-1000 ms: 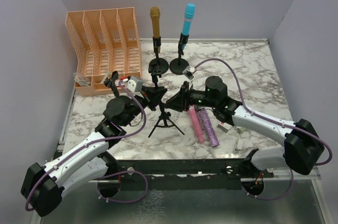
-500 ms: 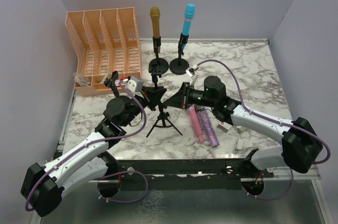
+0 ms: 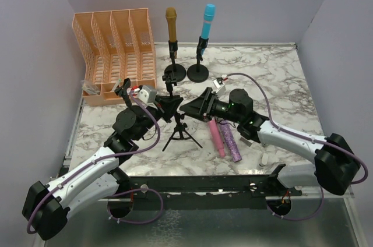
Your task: Attach the microphones to the stand
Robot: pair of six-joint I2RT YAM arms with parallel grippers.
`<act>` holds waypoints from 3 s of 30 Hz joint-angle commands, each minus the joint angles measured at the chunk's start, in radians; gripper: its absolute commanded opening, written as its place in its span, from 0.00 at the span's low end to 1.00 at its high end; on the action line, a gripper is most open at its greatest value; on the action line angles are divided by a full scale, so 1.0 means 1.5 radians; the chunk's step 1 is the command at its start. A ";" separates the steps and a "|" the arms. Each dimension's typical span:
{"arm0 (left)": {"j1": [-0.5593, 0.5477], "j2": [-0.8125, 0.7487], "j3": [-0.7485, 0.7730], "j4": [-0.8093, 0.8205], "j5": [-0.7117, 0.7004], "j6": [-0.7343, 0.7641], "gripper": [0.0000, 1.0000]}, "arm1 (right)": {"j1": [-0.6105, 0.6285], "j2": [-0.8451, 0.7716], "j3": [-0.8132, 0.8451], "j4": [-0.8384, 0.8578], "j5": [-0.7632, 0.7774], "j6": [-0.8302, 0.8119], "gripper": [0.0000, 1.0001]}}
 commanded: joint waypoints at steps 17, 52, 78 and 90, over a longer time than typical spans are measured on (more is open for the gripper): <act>0.003 -0.014 0.020 0.060 0.043 -0.057 0.00 | 0.004 -0.037 0.095 -0.178 -0.187 -0.714 0.61; 0.002 -0.007 -0.013 0.157 0.029 0.118 0.00 | -0.010 0.032 0.046 -0.054 0.020 0.099 0.01; 0.054 0.366 0.120 0.395 -0.031 0.293 0.00 | -0.053 -0.137 0.046 -0.388 0.366 -0.203 0.73; 0.161 0.511 0.160 0.573 0.083 0.150 0.00 | -0.054 -0.122 0.052 -0.414 0.363 -0.221 0.73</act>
